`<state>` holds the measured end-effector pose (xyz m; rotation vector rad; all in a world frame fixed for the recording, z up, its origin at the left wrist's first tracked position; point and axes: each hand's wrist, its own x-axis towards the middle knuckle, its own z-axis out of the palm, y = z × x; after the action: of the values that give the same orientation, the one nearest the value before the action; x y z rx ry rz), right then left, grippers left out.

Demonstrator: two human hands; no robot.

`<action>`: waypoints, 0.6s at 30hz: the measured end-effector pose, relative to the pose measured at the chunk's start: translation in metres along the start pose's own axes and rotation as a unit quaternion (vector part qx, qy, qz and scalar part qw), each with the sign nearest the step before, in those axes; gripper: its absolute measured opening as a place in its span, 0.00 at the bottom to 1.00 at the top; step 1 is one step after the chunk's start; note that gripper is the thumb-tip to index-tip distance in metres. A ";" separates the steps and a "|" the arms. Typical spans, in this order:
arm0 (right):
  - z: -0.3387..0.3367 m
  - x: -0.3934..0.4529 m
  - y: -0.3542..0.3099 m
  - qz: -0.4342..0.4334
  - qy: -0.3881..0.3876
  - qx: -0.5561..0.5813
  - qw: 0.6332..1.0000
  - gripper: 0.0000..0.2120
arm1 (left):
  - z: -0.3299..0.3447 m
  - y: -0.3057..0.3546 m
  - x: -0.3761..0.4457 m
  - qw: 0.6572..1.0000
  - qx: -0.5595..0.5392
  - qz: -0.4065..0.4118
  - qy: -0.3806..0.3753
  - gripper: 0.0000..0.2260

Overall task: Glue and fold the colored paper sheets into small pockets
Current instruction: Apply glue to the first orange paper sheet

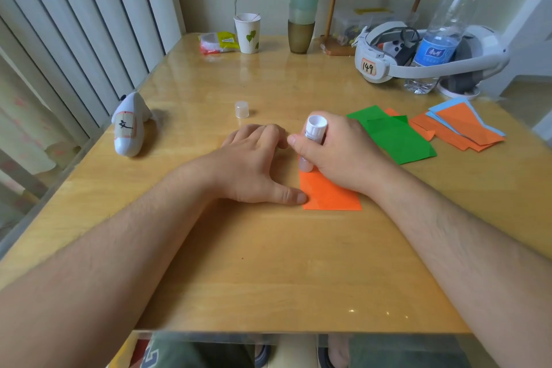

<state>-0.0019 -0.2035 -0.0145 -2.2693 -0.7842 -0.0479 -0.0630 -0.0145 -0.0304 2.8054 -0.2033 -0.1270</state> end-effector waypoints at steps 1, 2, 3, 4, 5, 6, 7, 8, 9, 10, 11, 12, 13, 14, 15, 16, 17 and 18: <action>0.000 -0.002 -0.002 0.002 -0.006 0.000 1.000 0.14 | 0.000 0.000 0.000 1.000 0.002 0.002 0.000 0.48; 0.000 -0.004 -0.004 0.002 -0.014 0.002 1.000 0.14 | 0.000 0.001 0.000 1.000 0.002 0.003 0.000 0.47; 0.001 -0.007 -0.006 0.001 -0.023 0.007 1.000 0.14 | 0.000 0.001 -0.001 1.000 0.002 0.004 -0.001 0.47; 0.001 -0.010 -0.007 -0.002 -0.032 0.014 0.999 0.13 | 0.000 0.001 -0.001 1.000 -0.001 0.004 -0.002 0.47; 0.001 -0.013 -0.009 -0.005 -0.039 0.020 0.999 0.13 | -0.001 0.000 -0.001 1.000 -0.005 0.002 -0.004 0.47; 0.001 -0.015 -0.009 -0.008 -0.043 0.025 0.999 0.13 | -0.001 0.000 -0.001 1.000 -0.008 0.001 -0.007 0.46; 0.000 -0.017 -0.009 -0.011 -0.046 0.030 0.998 0.13 | -0.001 -0.001 -0.001 1.000 -0.011 0.000 -0.011 0.46; 0.000 -0.018 -0.008 -0.014 -0.049 0.034 0.998 0.13 | -0.002 -0.001 -0.001 1.000 -0.013 -0.001 -0.014 0.46; -0.001 -0.020 -0.008 -0.018 -0.053 0.040 0.998 0.13 | -0.002 -0.002 -0.002 1.000 -0.015 0.001 -0.016 0.45; -0.002 -0.021 -0.007 -0.023 -0.057 0.046 0.997 0.13 | -0.002 -0.003 -0.002 1.000 -0.017 0.003 -0.017 0.45; -0.002 -0.023 -0.005 -0.028 -0.061 0.052 0.996 0.13 | -0.002 -0.004 -0.002 1.000 -0.021 0.006 -0.018 0.45; -0.002 -0.023 -0.003 -0.033 -0.065 0.058 0.996 0.13 | -0.003 -0.004 -0.003 0.999 -0.027 0.010 -0.019 0.46; -0.003 -0.025 -0.002 -0.036 -0.070 0.064 0.995 0.13 | -0.004 -0.005 -0.003 0.999 -0.038 0.012 -0.022 0.46; -0.004 -0.026 0.000 -0.038 -0.075 0.068 0.994 0.13 | -0.006 -0.007 -0.004 0.998 -0.055 0.010 -0.026 0.45; -0.004 -0.027 0.002 -0.041 -0.082 0.075 0.993 0.13 | -0.007 -0.009 -0.004 0.996 -0.079 0.004 -0.029 0.45; -0.005 -0.029 0.003 -0.043 -0.092 0.082 0.991 0.12 | -0.009 -0.011 -0.004 0.994 -0.101 -0.002 -0.029 0.43; -0.006 -0.030 0.004 -0.044 -0.101 0.091 0.990 0.12 | -0.010 -0.013 -0.003 0.993 -0.118 -0.007 -0.028 0.41; -0.007 -0.031 0.004 -0.042 -0.103 0.099 0.989 0.12 | -0.010 -0.014 -0.002 0.992 -0.127 -0.011 -0.026 0.39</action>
<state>-0.0232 -0.2268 -0.0195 -2.0743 -0.9480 0.2183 -0.0626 0.0019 -0.0254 2.5537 -0.1577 -0.2158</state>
